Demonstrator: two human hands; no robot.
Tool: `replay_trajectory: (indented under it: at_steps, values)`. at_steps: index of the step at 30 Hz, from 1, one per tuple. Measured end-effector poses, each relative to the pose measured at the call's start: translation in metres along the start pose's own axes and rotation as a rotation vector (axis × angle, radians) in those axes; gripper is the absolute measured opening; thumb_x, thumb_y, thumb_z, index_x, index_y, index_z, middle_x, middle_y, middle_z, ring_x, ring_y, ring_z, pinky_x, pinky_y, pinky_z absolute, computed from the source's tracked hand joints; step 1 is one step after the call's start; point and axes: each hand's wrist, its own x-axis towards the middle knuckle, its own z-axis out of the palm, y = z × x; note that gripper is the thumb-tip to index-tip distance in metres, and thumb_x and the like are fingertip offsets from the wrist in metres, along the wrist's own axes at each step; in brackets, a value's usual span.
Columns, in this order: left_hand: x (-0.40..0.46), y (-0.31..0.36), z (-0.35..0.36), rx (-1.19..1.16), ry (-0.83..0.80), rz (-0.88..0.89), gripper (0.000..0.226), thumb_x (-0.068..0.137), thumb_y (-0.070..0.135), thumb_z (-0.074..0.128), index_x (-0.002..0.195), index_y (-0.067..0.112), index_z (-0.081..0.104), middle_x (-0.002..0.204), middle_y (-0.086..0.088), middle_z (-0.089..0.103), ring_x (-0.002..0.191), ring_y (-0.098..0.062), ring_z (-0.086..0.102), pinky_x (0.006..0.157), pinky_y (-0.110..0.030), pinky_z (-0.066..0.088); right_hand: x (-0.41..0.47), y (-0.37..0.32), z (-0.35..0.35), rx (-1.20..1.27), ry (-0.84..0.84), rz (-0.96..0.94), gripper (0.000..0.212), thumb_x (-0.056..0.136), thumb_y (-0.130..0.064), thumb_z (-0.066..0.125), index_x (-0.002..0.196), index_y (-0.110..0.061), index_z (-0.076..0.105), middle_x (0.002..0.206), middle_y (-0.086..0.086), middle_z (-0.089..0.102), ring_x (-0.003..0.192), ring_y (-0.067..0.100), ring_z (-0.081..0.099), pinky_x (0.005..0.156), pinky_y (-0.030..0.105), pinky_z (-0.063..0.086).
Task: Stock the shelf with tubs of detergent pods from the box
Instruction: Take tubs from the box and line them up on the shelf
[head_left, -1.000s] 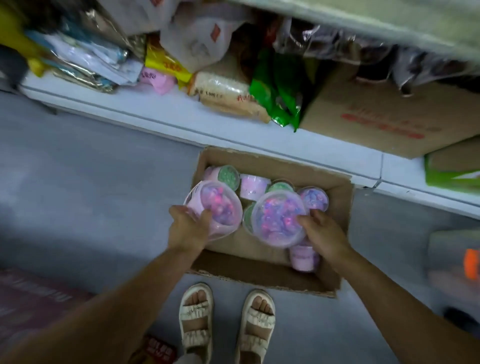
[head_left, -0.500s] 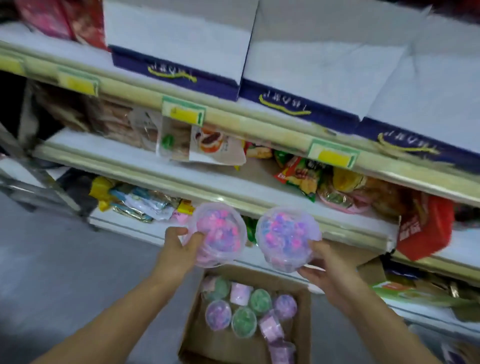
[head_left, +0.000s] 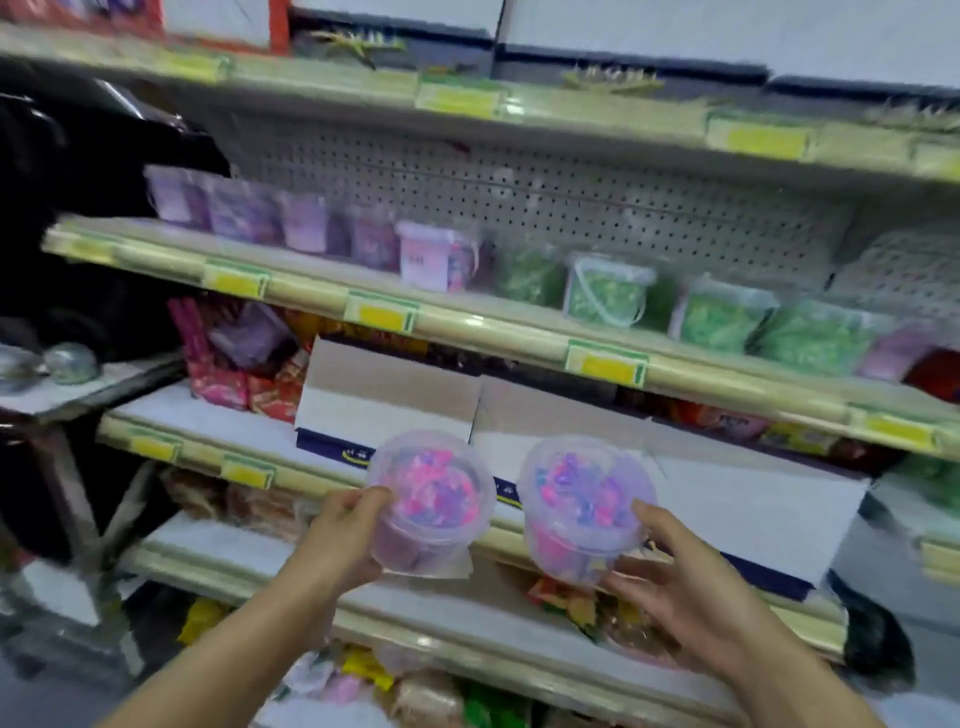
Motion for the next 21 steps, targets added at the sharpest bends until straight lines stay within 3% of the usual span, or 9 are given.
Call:
replay_trajectory:
  at_steps: [3,5,8,13,17,21]
  values:
    - [-0.003,0.031,-0.003,-0.024,0.015,0.04,0.033,0.091,0.035,0.053,0.111,0.009,0.057,0.11,-0.017,0.065,0.094,-0.028,0.066,0.066,-0.033,0.056,-0.001,-0.029,0.015,-0.035,-0.047,-0.025,0.028,0.084,-0.027,0.064,0.095,-0.001,0.062,0.103,0.024,0.061,0.09,0.035,0.062,0.057,0.031,0.059]
    - [-0.009,0.049,-0.009,-0.045,0.036,0.062,0.023,0.096,0.035,0.047,0.106,0.016,0.055,0.107,-0.014,0.065,0.094,-0.028,0.066,0.067,-0.034,0.055,0.001,-0.044,0.026,-0.045,-0.088,-0.047,0.022,0.088,-0.026,0.06,0.092,-0.004,0.062,0.099,0.018,0.061,0.086,0.035,0.061,0.06,0.033,0.06]
    - [-0.011,0.073,-0.02,-0.055,0.078,0.096,0.025,0.096,0.04,0.045,0.108,0.02,0.053,0.111,-0.016,0.064,0.096,-0.031,0.066,0.082,-0.042,0.056,0.006,-0.064,0.048,-0.06,-0.149,-0.077,0.024,0.089,-0.027,0.06,0.098,-0.005,0.064,0.097,0.012,0.06,0.088,0.037,0.062,0.066,0.037,0.061]
    - [-0.006,0.111,-0.05,-0.111,0.183,0.142,0.032,0.097,0.041,0.044,0.116,0.016,0.051,0.114,-0.018,0.062,0.097,-0.03,0.064,0.071,-0.035,0.052,0.022,-0.087,0.097,-0.076,-0.229,-0.132,0.022,0.086,-0.029,0.062,0.096,-0.01,0.066,0.101,0.009,0.057,0.1,0.041,0.06,0.07,0.041,0.06]
    - [0.01,0.14,-0.084,-0.111,0.18,0.214,0.026,0.098,0.04,0.041,0.104,0.019,0.055,0.104,-0.009,0.063,0.09,-0.025,0.065,0.059,-0.029,0.053,0.038,-0.098,0.142,-0.09,-0.27,-0.157,0.024,0.083,-0.035,0.063,0.091,-0.012,0.066,0.103,0.01,0.059,0.101,0.038,0.06,0.069,0.039,0.06]
    - [0.043,0.173,-0.123,-0.089,0.169,0.279,0.025,0.098,0.041,0.041,0.105,0.021,0.054,0.11,-0.009,0.064,0.098,-0.027,0.064,0.065,-0.032,0.053,0.06,-0.107,0.195,-0.103,-0.284,-0.2,0.03,0.086,-0.034,0.061,0.098,-0.008,0.065,0.095,0.011,0.058,0.096,0.036,0.063,0.073,0.041,0.059]
